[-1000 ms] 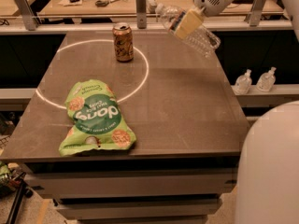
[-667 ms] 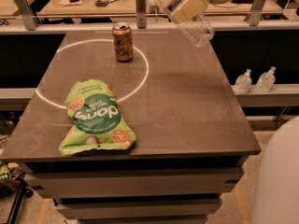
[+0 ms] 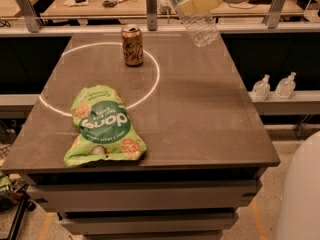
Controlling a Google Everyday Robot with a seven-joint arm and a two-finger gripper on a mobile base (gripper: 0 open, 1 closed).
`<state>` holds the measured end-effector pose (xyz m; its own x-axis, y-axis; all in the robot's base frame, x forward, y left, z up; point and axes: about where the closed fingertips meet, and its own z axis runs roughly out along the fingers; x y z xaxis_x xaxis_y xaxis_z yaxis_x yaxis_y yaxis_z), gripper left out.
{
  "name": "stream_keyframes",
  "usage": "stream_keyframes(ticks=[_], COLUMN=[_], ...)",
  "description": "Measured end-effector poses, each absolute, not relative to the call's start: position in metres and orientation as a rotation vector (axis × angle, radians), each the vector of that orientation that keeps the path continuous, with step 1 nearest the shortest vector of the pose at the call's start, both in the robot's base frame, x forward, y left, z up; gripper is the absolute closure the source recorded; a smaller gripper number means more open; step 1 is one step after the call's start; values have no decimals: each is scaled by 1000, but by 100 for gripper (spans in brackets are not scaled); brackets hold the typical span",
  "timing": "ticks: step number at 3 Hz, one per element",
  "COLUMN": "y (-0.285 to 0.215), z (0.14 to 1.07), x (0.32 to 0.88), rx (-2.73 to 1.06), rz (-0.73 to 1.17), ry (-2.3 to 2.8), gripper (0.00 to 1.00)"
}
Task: Place water bottle upright
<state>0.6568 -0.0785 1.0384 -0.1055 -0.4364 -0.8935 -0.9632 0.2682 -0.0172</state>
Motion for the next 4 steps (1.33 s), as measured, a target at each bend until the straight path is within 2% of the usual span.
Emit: stream_keyframes(ticks=[2, 4], y=[-79, -44], z=[1031, 1028], x=[659, 651], rx=[-1248, -1060], rz=[823, 943], ry=[1697, 1591], gripper=[100, 100])
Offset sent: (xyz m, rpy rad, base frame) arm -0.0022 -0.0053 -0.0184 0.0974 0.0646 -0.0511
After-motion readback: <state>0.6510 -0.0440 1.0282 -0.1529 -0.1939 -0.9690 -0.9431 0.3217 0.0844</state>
